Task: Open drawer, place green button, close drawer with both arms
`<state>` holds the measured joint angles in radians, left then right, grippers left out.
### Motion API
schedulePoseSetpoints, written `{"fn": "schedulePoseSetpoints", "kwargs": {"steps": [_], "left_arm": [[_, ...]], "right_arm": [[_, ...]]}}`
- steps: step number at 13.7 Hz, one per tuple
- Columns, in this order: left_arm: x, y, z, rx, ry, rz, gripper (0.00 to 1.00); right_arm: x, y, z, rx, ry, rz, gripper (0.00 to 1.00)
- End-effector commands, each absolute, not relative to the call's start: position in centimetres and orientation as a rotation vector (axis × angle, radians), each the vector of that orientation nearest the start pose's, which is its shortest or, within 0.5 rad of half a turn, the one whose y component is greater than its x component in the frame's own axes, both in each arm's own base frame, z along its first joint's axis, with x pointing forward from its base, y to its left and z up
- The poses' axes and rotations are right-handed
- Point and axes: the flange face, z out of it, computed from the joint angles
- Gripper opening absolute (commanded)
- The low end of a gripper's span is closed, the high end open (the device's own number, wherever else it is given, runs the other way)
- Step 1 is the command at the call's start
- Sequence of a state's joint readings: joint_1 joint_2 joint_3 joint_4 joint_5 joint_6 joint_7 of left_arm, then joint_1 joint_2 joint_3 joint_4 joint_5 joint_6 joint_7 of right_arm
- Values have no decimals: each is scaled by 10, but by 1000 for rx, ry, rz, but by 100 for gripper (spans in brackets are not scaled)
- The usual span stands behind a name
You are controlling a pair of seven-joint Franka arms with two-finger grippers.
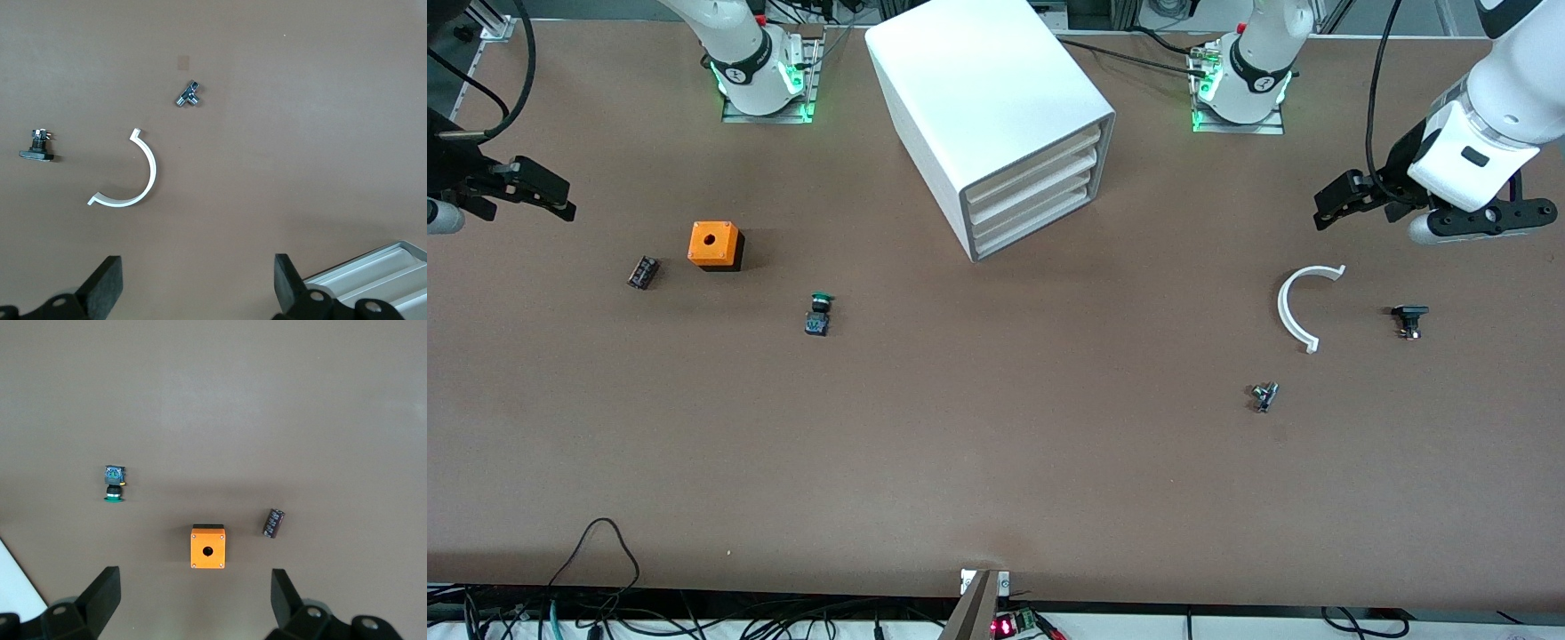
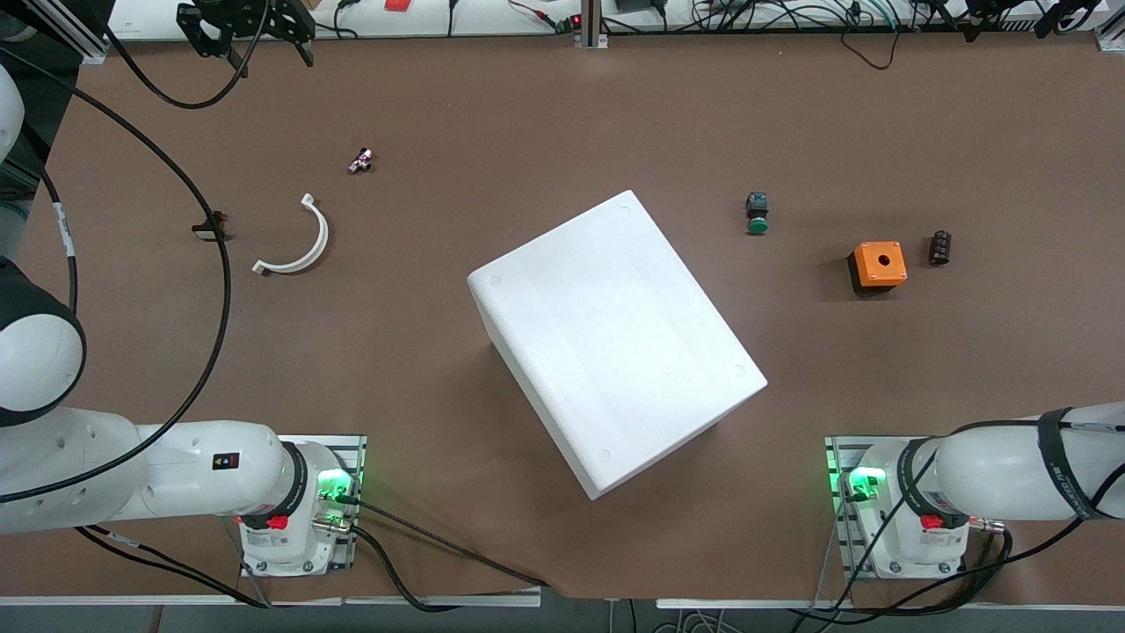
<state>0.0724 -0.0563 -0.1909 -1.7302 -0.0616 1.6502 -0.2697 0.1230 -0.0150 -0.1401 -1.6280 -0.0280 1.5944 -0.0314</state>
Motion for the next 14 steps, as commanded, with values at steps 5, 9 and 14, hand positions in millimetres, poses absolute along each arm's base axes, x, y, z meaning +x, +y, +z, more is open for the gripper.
{"fn": "schedulePoseSetpoints", "kwargs": {"steps": [5, 9, 14], "left_arm": [[541, -72, 593, -3158, -203, 50, 100], [548, -75, 582, -3153, -200, 102, 100], [554, -83, 563, -3158, -167, 183, 100]], "right_arm": [[544, -13, 617, -3171, -50, 29, 100], [545, -13, 616, -3171, -47, 29, 100], [547, -14, 616, -3171, -45, 17, 100]]}}
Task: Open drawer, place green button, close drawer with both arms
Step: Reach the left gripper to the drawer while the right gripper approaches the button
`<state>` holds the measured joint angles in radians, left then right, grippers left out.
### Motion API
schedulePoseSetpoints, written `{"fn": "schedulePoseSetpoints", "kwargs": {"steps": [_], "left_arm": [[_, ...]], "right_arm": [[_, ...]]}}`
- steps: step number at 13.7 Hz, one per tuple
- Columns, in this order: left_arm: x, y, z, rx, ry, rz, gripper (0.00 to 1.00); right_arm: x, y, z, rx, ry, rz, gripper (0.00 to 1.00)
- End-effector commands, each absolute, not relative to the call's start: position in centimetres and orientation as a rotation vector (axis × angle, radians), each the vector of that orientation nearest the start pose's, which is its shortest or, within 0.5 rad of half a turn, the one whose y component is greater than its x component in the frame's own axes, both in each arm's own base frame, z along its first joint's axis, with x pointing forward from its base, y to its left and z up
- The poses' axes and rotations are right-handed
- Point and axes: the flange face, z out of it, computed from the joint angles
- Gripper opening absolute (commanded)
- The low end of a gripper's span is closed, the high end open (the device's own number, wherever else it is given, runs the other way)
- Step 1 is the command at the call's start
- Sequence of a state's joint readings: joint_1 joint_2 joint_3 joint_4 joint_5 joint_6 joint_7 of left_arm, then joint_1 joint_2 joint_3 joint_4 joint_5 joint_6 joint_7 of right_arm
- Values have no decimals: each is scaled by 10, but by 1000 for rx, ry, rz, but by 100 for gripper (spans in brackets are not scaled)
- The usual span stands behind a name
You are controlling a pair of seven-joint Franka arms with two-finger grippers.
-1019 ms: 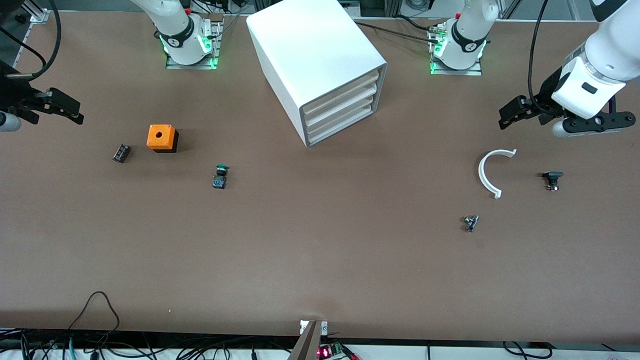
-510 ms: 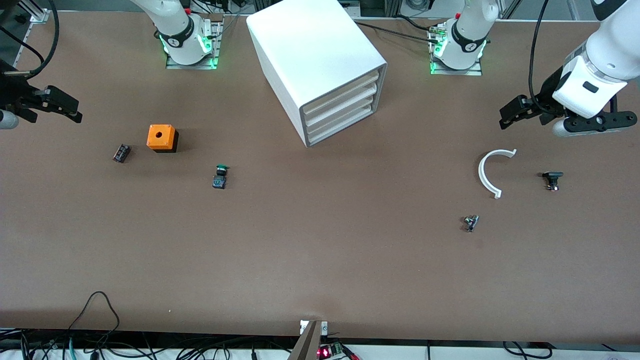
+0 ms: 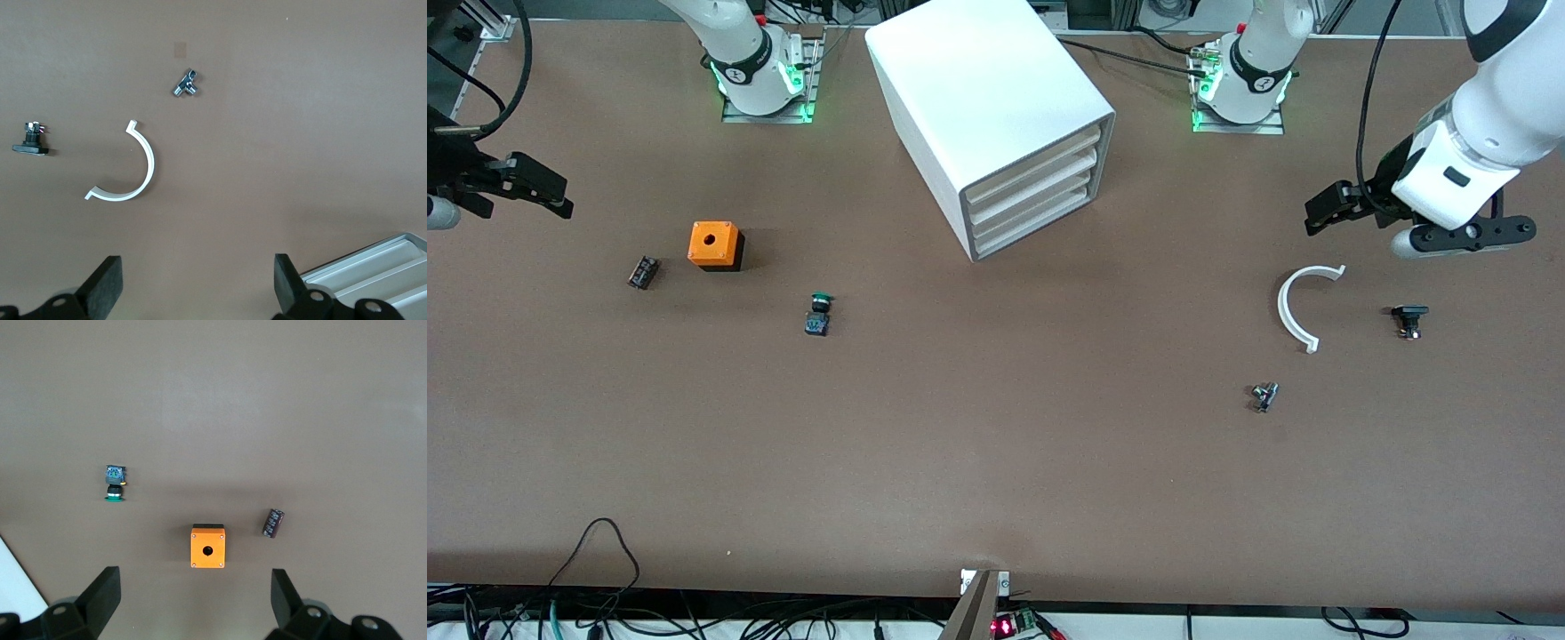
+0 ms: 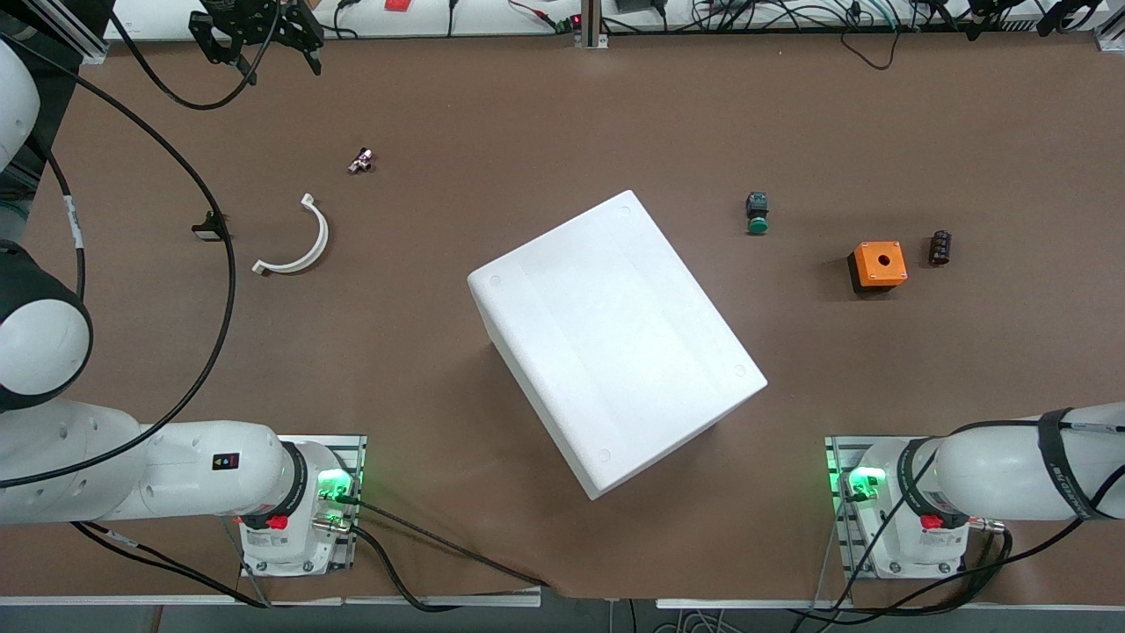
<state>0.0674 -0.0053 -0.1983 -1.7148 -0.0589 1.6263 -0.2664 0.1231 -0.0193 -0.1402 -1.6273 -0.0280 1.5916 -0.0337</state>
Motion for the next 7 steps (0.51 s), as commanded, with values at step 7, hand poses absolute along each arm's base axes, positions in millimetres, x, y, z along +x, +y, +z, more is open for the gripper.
{"fn": "schedulePoseSetpoints", "kwargs": {"steps": [7], "left_arm": [[572, -128, 396, -3519, 51, 903, 100]], "right_arm": [[563, -5, 588, -3173, -63, 86, 100]]}}
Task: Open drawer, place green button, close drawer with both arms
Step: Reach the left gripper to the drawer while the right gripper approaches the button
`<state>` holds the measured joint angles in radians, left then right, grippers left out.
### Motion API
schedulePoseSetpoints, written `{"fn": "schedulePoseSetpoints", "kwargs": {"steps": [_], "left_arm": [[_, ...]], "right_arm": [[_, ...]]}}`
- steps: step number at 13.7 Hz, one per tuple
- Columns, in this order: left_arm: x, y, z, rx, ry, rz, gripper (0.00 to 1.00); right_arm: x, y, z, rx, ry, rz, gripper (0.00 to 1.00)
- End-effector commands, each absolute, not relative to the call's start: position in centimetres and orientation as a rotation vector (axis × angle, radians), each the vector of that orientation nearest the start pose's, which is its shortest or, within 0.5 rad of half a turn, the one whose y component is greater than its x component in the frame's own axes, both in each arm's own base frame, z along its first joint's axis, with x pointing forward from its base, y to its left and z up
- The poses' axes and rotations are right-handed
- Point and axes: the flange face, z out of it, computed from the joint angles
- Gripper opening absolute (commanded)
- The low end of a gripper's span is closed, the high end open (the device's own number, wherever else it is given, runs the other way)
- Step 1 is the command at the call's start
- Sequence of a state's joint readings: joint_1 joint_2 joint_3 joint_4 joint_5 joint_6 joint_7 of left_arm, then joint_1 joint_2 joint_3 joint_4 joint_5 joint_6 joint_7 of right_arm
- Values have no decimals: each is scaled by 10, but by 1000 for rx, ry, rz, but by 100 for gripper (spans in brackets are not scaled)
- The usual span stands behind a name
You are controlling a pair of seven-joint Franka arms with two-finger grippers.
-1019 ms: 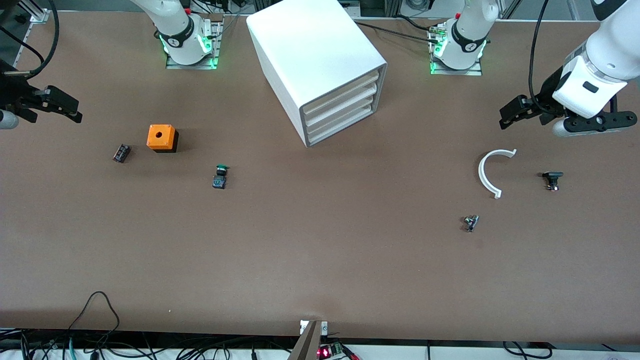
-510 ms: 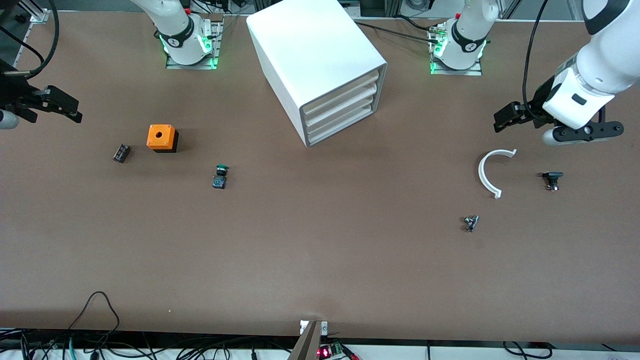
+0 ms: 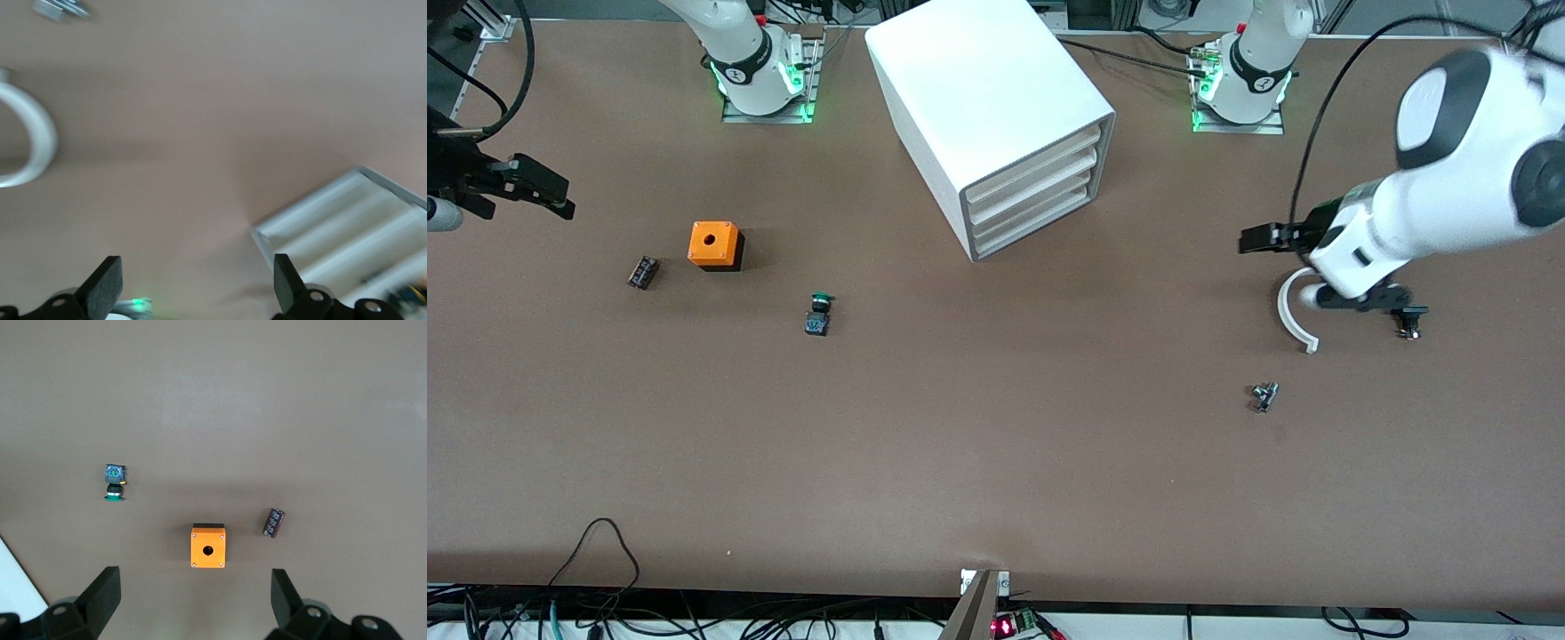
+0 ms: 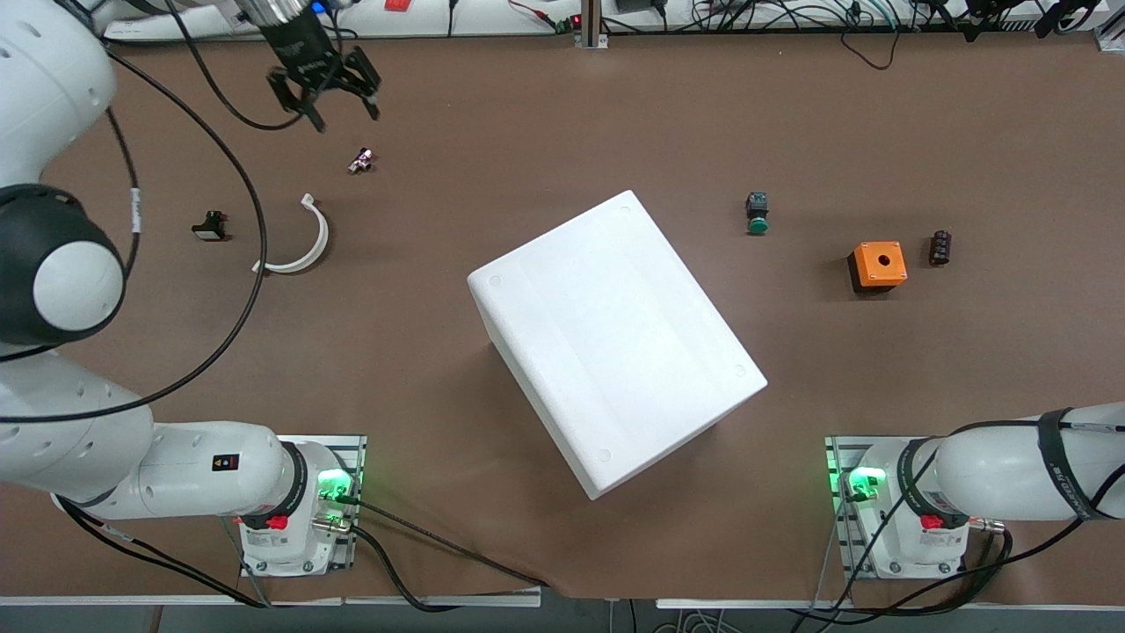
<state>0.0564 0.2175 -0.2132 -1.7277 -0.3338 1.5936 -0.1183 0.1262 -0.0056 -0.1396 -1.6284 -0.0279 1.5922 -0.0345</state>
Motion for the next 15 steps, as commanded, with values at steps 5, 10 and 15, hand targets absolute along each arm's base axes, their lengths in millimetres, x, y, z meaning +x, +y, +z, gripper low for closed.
{"fn": "schedulePoseSetpoints", "kwargs": {"steps": [5, 10, 15], "left_arm": [[529, -173, 260, -3773, 5, 1463, 100], [483, -252, 204, -3816, 140, 1422, 100], [452, -291, 166, -3760, 216, 1457, 100]], "right_arm": [[577, 1, 557, -3125, -52, 161, 100], [585, 14, 532, -3116, -86, 230, 100], [612, 58, 476, -3132, -162, 233, 100]]}}
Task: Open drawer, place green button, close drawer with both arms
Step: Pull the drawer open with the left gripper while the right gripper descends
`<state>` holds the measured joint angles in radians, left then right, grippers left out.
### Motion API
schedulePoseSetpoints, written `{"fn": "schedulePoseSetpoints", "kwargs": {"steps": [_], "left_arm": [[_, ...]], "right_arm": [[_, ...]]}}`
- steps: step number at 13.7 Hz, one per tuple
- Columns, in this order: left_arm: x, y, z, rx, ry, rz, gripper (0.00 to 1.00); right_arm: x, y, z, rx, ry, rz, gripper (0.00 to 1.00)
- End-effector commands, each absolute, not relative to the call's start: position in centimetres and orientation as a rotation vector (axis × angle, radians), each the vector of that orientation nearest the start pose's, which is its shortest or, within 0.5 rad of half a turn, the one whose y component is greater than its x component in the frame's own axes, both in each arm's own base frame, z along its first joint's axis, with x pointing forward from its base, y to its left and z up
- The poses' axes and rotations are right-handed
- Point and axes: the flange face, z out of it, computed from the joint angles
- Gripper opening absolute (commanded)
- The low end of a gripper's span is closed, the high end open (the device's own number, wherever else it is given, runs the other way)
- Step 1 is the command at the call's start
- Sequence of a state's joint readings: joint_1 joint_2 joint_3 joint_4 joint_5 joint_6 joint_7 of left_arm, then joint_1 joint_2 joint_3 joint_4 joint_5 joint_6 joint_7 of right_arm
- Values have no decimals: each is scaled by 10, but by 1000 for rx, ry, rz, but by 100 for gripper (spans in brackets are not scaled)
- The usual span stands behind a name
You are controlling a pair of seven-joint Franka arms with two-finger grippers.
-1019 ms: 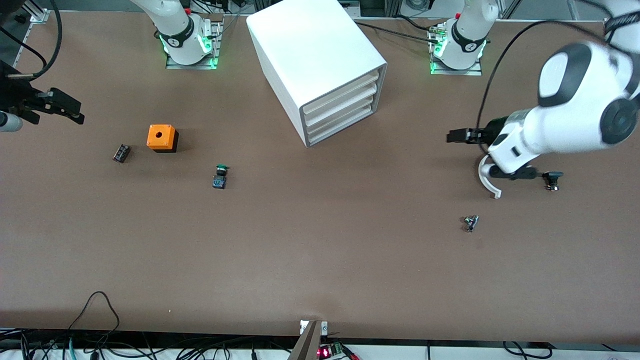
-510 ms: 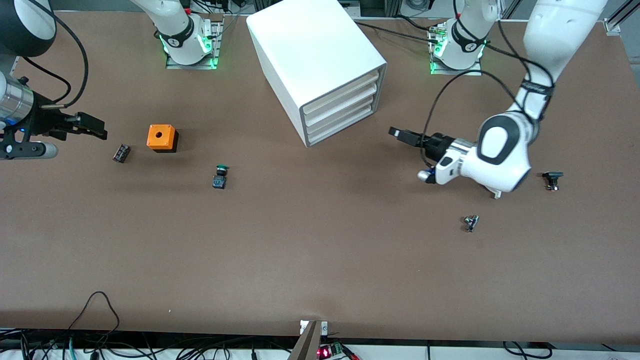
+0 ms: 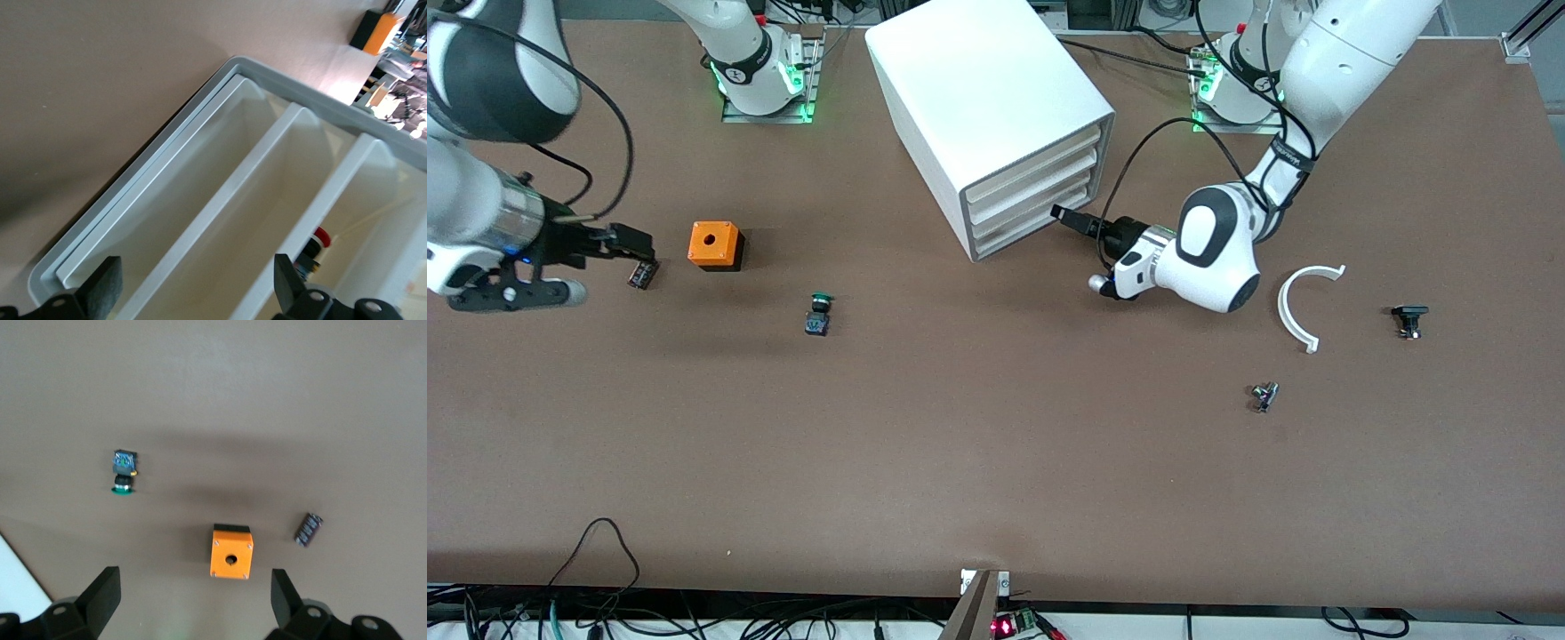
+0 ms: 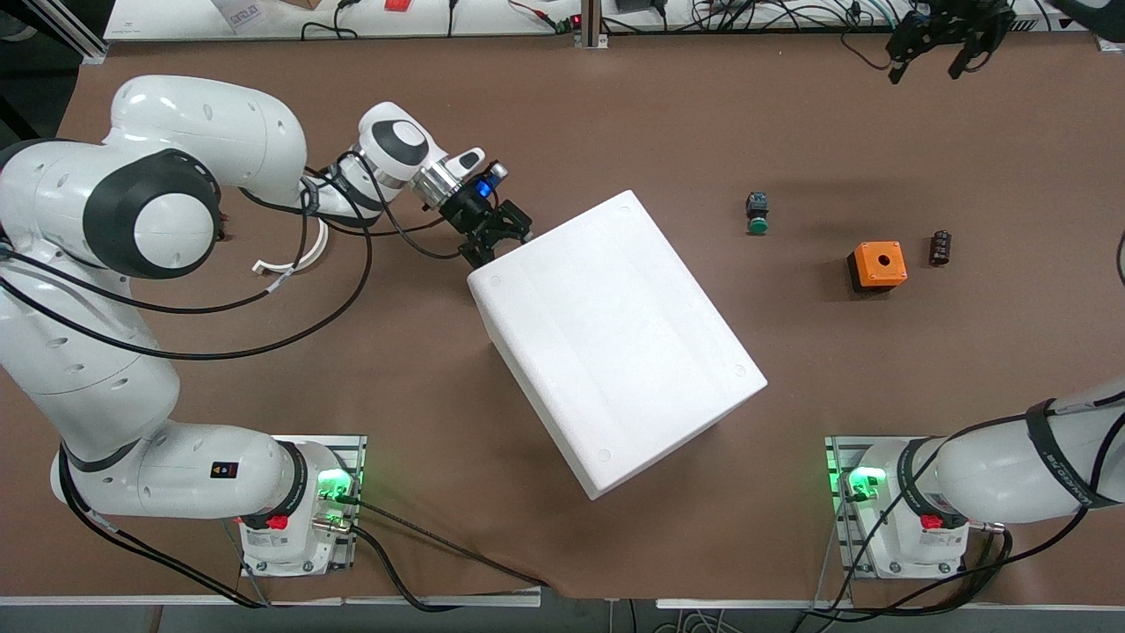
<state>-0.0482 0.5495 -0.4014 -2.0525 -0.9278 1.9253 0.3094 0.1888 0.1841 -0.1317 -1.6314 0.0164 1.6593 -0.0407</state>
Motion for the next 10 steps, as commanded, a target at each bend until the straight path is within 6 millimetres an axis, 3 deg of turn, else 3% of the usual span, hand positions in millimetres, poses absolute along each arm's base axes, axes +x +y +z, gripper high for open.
{"fn": "schedulePoseSetpoints", "kwargs": {"steps": [1, 3, 5, 6, 7, 8, 10], "left_arm": [[445, -296, 158, 2078, -107, -831, 100], [424, -314, 137, 2062, -90, -841, 100], [414, -318, 129, 2062, -96, -831, 98], [414, -318, 129, 2062, -97, -829, 70], [414, -318, 129, 2062, -98, -828, 5], [418, -317, 131, 2064, -96, -820, 0], [439, -298, 134, 2082, -66, -774, 0]], "right_arm": [[617, 67, 463, -3136, -179, 228, 100], [628, 84, 432, -3141, -217, 229, 100], [637, 101, 402, -3148, -254, 223, 100], [642, 108, 382, -3151, -266, 225, 100], [646, 112, 365, -3129, -248, 222, 100], [650, 113, 348, -3104, -221, 231, 100], [655, 117, 326, -3102, -218, 214, 100]]}}
